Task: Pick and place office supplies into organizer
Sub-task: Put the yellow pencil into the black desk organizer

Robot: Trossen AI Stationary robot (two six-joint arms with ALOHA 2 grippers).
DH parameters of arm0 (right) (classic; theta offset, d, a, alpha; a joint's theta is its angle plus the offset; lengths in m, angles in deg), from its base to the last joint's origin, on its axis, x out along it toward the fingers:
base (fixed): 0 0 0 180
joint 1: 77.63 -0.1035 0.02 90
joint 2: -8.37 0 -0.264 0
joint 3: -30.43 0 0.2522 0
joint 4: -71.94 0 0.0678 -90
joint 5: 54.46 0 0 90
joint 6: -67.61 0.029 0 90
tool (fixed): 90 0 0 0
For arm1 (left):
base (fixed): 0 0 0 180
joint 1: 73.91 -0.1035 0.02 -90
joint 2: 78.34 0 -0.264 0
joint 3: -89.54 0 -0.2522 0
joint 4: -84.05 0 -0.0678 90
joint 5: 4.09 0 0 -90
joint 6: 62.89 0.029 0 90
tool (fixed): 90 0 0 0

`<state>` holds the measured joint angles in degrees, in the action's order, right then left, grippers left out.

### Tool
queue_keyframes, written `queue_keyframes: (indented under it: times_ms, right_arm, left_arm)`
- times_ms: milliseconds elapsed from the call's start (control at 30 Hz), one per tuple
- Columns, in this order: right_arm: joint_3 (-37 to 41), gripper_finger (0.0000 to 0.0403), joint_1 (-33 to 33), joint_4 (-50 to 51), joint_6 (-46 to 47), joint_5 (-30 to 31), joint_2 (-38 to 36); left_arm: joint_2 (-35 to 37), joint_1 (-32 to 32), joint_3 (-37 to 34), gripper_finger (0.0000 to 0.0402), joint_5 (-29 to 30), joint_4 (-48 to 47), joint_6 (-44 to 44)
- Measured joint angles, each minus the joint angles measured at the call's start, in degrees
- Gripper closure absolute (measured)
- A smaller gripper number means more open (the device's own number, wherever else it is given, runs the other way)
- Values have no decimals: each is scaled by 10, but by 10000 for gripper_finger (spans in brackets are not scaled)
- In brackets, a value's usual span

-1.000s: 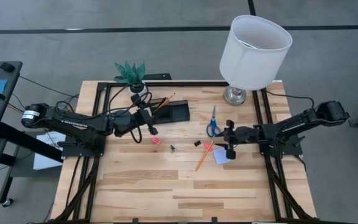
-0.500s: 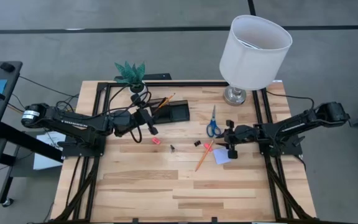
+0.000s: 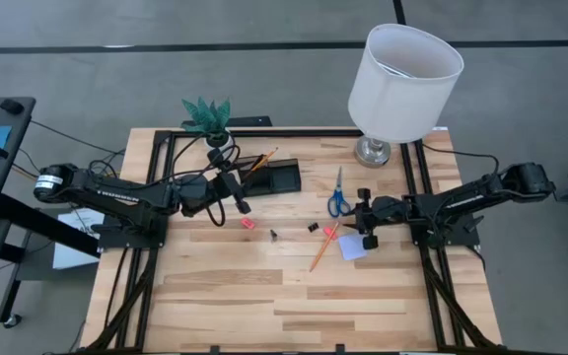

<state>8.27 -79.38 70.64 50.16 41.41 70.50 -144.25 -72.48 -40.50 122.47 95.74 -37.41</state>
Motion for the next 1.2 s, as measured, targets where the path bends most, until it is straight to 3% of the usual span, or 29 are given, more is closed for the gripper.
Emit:
queue_keyframes:
  times_ms: [233,467,733,867,1200]
  right_arm:
    - [8,284,33,-6,-8,-48,0]
    - [30,285,33,-31,-92,-91,0]
    - [31,285,72,-38,-129,-90,0]
    - [31,285,106,-47,-114,-90,0]
    - [30,285,131,-86,38,-89,0]
  left_arm:
    - [0,0,0,242,-2,0,0]
    - [0,0,0,242,-3,0,4]
    - [0,0,0,242,-7,0,4]
    - [0,0,0,242,-14,0,4]
    - [0,0,0,242,-17,0,4]
